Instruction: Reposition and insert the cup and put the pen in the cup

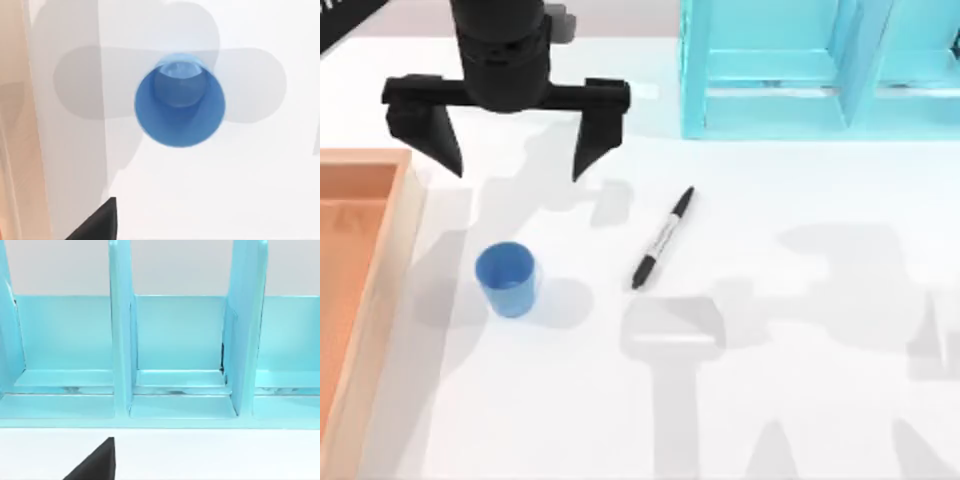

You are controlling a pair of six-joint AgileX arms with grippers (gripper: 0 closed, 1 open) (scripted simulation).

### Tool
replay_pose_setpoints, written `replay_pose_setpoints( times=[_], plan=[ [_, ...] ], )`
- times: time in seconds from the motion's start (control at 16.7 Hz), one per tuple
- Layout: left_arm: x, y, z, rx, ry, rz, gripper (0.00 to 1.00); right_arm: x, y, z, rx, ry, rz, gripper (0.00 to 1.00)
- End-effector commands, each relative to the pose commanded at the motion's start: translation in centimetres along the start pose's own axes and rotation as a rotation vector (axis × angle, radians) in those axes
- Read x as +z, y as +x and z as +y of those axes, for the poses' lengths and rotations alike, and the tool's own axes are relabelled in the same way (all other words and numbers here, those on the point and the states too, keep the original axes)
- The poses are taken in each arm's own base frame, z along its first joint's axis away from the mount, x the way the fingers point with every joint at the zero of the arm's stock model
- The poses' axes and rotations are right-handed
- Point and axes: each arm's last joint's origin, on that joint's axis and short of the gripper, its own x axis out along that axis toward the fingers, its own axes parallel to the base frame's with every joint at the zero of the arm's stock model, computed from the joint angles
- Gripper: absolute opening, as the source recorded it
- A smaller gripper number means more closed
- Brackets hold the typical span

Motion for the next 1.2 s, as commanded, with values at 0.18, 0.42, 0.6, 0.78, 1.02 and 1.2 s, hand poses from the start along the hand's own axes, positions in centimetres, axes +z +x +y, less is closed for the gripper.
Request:
replay_pose_setpoints(
  times=[0.18,0.42,0.6,0.78,1.02,1.2],
  plan=[
    [-0.4,-2.0,0.5,-0.004,-0.002,-0.005,1.0,0.0,0.0,0.0,0.0,0.0,0.0,1.0],
    [-0.3,-1.9,0.6,-0.004,-0.004,-0.004,1.0,0.0,0.0,0.0,0.0,0.0,0.0,1.0],
    [0.3,-1.1,-0.5,0.005,0.027,-0.012,1.0,0.0,0.0,0.0,0.0,0.0,0.0,1.0],
    [1.7,1.8,-4.3,0.036,0.137,-0.035,1.0,0.0,0.0,0.0,0.0,0.0,0.0,1.0],
    [2.7,7.3,-10.9,0.087,0.335,-0.079,1.0,0.0,0.0,0.0,0.0,0.0,0.0,1.0],
    [2.5,10.0,-14.2,0.11,0.438,-0.108,1.0,0.0,0.0,0.0,0.0,0.0,0.0,1.0]
  ],
)
